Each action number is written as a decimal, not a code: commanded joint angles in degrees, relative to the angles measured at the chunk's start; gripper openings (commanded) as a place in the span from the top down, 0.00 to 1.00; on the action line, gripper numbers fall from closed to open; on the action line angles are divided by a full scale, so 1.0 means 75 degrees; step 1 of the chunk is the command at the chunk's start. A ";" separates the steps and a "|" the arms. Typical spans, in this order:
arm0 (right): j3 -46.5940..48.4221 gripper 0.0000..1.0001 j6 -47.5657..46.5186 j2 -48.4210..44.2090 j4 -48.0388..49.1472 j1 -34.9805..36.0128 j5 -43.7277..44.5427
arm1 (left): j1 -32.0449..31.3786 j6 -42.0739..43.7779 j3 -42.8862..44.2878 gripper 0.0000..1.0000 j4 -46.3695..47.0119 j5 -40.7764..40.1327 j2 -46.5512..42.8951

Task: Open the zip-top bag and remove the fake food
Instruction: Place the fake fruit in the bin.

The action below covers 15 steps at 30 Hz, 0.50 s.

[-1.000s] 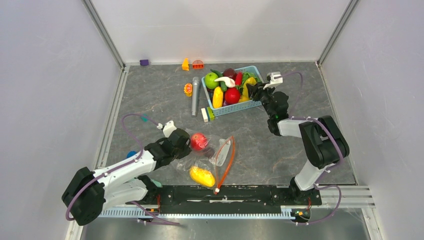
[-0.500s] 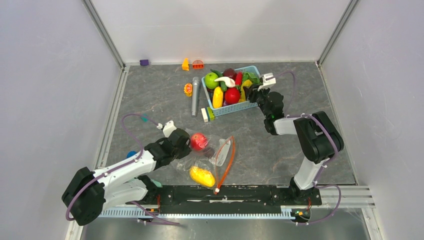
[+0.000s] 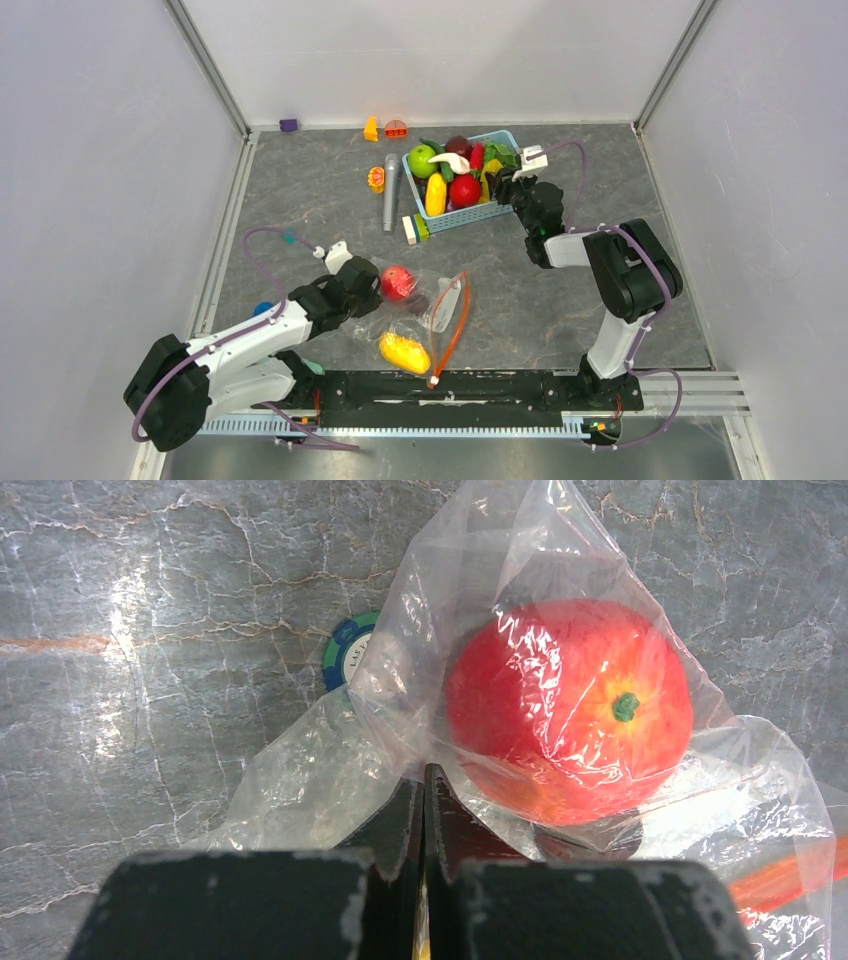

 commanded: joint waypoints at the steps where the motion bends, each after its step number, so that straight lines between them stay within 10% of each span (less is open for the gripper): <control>1: -0.0011 0.82 -0.0245 -0.0064 0.0159 0.0033 0.0068 | 0.0047 0.0045 0.0088 0.98 0.0061 -0.0031 0.0016; 15: -0.0227 0.74 -0.0583 -0.0275 -0.0345 0.0091 -0.0019 | 0.0048 0.0004 0.0038 0.98 0.0192 0.0051 0.0052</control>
